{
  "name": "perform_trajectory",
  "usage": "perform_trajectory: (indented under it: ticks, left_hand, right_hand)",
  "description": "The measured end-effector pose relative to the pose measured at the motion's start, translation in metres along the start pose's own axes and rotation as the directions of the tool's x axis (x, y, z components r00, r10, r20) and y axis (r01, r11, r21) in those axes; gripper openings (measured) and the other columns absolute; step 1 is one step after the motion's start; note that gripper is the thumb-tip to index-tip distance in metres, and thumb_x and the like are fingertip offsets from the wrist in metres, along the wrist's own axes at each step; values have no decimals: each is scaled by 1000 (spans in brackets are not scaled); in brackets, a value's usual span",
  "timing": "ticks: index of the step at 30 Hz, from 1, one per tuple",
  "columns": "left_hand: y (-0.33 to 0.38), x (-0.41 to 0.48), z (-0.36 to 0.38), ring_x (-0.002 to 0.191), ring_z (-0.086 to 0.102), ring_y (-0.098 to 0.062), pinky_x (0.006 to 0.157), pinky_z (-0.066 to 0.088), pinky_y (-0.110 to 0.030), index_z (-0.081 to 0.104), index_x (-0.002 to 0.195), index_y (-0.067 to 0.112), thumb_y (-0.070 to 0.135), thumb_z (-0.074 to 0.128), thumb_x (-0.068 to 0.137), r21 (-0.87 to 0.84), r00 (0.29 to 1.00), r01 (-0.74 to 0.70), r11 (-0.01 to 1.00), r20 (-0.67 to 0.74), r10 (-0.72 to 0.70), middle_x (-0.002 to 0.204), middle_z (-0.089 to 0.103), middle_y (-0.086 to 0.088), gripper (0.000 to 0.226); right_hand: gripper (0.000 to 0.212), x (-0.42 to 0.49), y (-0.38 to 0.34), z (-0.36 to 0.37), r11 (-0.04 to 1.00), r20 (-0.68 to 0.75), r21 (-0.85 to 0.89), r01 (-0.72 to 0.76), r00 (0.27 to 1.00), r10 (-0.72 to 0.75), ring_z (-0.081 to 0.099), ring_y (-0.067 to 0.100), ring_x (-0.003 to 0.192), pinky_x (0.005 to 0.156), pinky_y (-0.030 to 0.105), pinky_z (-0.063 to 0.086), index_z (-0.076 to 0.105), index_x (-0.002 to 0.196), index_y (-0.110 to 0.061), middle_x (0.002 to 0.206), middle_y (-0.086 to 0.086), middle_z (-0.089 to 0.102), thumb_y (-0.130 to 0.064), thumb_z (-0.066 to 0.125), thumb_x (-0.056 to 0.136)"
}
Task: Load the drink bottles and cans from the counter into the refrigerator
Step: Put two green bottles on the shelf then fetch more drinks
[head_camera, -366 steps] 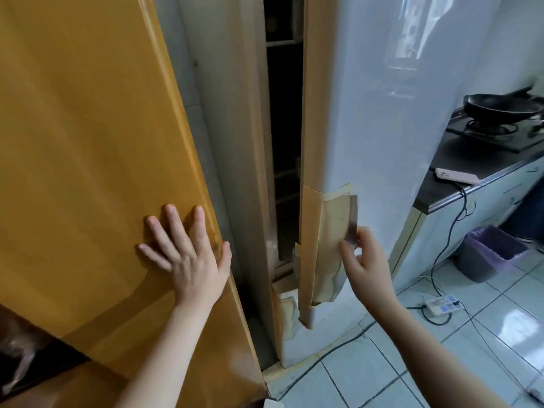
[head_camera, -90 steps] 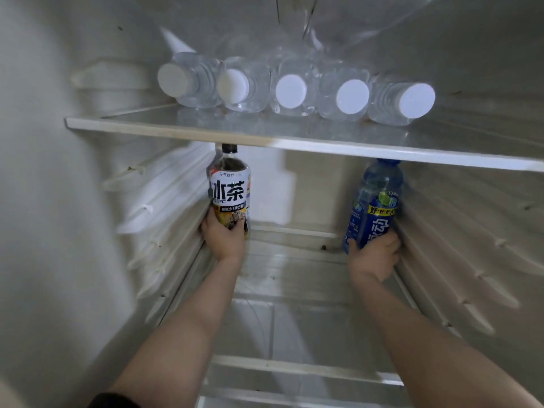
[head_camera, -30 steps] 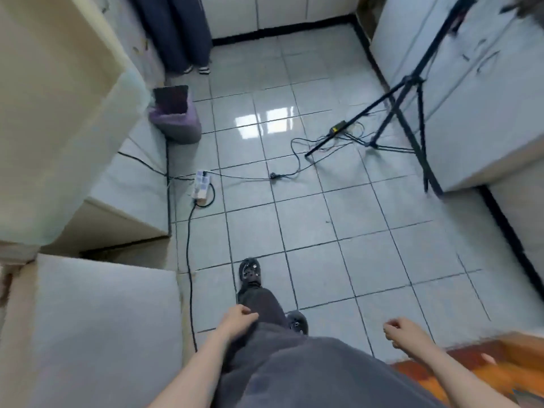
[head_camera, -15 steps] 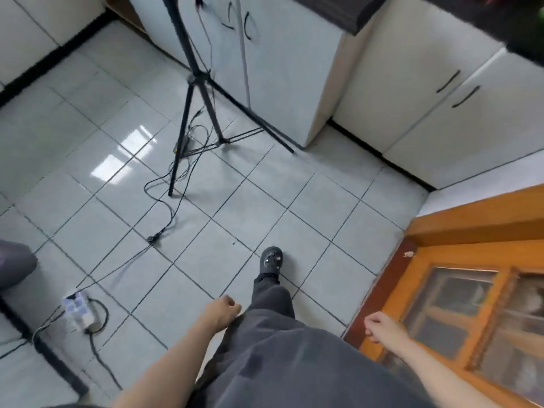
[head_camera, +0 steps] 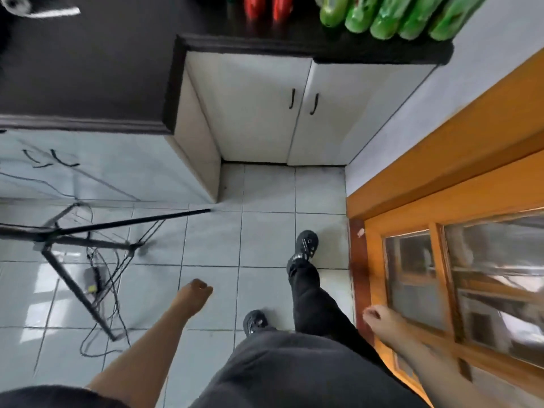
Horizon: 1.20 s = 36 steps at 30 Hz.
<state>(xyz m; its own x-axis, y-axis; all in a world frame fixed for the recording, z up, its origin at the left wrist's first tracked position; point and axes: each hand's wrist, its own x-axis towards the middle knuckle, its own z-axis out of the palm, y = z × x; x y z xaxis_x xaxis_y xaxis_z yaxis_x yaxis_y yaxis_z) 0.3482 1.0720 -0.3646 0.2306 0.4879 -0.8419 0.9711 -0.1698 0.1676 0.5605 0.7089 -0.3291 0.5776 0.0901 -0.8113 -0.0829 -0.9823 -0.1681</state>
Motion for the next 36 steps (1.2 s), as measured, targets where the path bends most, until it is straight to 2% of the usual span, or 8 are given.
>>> perform_trajectory:
  ticks: [10, 15, 21, 25, 28, 31, 34, 36]
  left_hand:
    - [200, 33, -41, 100, 61, -28, 84, 46, -31, 55, 76, 15, 35, 50, 90, 199, 963, -146, 969, 252, 93, 113, 66, -18, 25]
    - [305, 52, -97, 111, 56, -20, 86, 42, -25, 55, 123, 19, 36, 48, 93, 102, 962, -269, 958, 64, 264, 123, 61, -2, 36]
    - [367, 90, -154, 100, 55, -11, 77, 37, -18, 56, 125, 18, 32, 50, 94, 43, 928, -370, 928, 64, 367, 121, 62, 1, 35]
    - [406, 99, -199, 107, 59, -18, 87, 45, -24, 58, 123, 19, 29, 49, 94, 56, 901, -433, 900, 5, 433, 119, 64, 0, 32]
    - [459, 98, -240, 101, 62, -14, 87, 48, -27, 62, 116, 21, 24, 52, 94, 85, 739, -657, 749, -122, 663, 112, 65, 5, 24]
    - [526, 78, -272, 93, 59, -12, 81, 47, -28, 63, 107, 12, 10, 56, 92, 30, 386, -902, 431, -393, 835, 102, 62, 4, 17]
    - [580, 58, -296, 103, 54, -17, 87, 45, -29, 60, 109, 3, 7, 57, 87, 122, 77, -977, 177, -572, 817, 109, 60, -4, 23]
    - [608, 53, -307, 113, 50, -20, 97, 40, -29, 56, 115, 0, 13, 57, 88, 176, -19, -978, 113, -613, 790, 118, 56, -10, 30]
  right_hand:
    - [12, 119, -102, -152, 997, 30, -5, 74, 997, -74, 57, 18, 98, 78, 24, 41, 60, 99, -22, 101, -3, 61, -28, 53, 91]
    - [10, 166, -166, -227, 992, -14, 30, 126, 992, -125, 55, 19, 95, 77, 28, 41, 56, 93, -21, 95, -4, 55, -31, 53, 93]
    - [18, 190, -247, -251, 985, -35, 64, 160, 987, -158, 56, 20, 73, 66, 34, 43, 61, 83, -4, 91, 23, 64, -13, 48, 91]
    - [15, 186, -303, -258, 966, -97, 198, 168, 984, -151, 60, 25, 86, 80, 34, 47, 63, 91, -16, 93, 10, 66, -18, 49, 94]
    - [13, 178, -349, -270, 923, -221, 292, 251, 957, -190, 58, 21, 84, 77, 30, 44, 62, 91, -19, 91, 2, 64, -16, 50, 93]
    - [12, 166, -391, -306, 843, -415, 399, 360, 891, -184, 60, 13, 86, 78, 26, 45, 64, 99, -21, 93, -1, 66, -16, 54, 93]
    - [13, 147, -424, -349, 694, -663, 453, 559, 732, -156, 58, -4, 84, 73, 10, 44, 63, 96, -22, 88, -12, 65, -11, 58, 91]
    - [16, 136, -440, -382, 648, -785, 363, 669, 595, -174, 57, -5, 89, 74, 8, 43, 61, 101, -20, 93, -13, 63, -8, 56, 91]
